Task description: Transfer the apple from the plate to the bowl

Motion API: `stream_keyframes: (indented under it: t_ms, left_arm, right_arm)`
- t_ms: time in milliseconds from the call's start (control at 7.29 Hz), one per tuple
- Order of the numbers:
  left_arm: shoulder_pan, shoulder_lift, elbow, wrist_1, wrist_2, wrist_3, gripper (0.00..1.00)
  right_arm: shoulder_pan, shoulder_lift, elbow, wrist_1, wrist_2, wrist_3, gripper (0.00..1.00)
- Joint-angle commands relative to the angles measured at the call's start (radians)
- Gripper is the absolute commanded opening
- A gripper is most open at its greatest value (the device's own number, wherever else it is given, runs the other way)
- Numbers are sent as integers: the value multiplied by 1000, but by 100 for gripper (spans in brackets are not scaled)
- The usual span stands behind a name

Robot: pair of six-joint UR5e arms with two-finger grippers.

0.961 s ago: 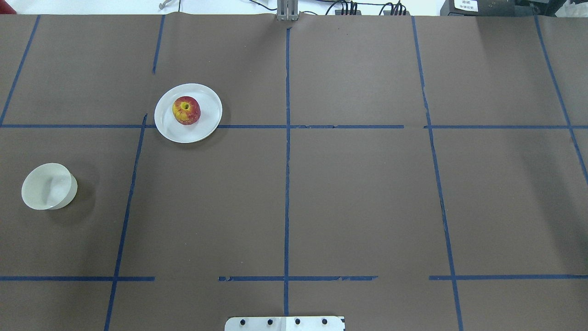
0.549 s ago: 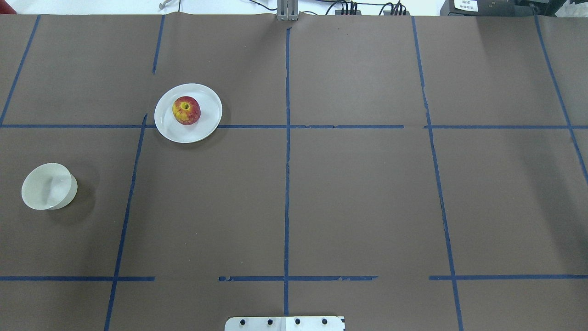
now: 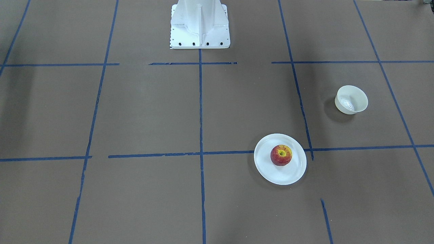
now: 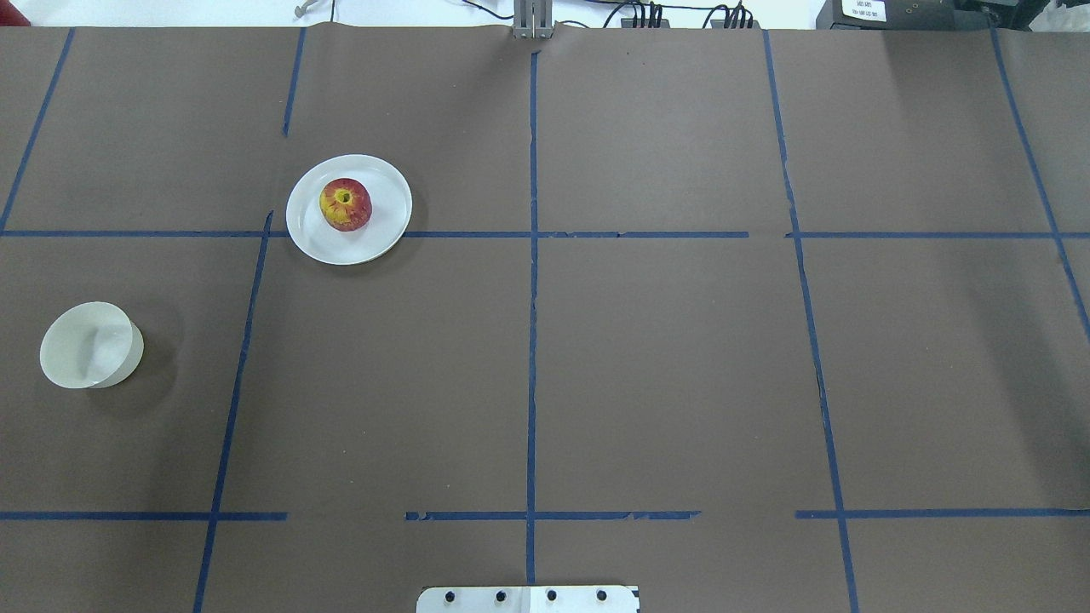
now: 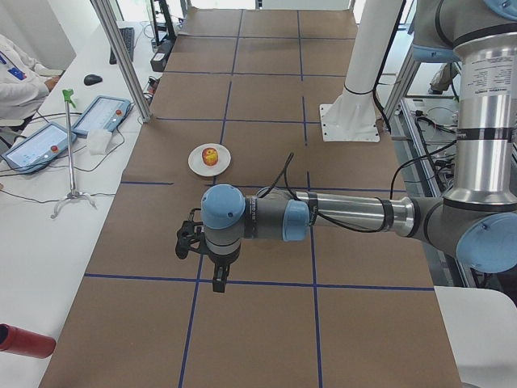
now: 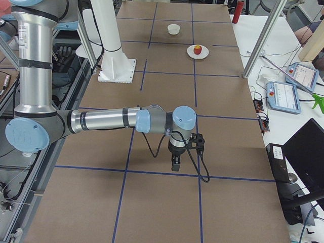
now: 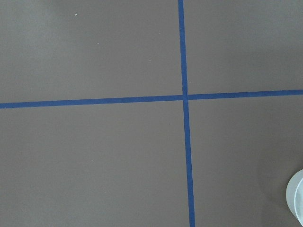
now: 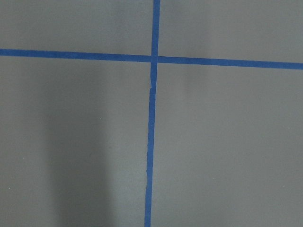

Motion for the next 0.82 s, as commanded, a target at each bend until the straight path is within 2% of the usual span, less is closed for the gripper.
stream_keyframes:
  t_ms: [0,686]
  left_arm:
    - [4,5,4,-26,-1,0,100]
    - [15,8,2,-30,1,0,100]
  right_arm:
    - [0,0,0,0,0,0,100]
    - [0,0,0,0,0,0,100]
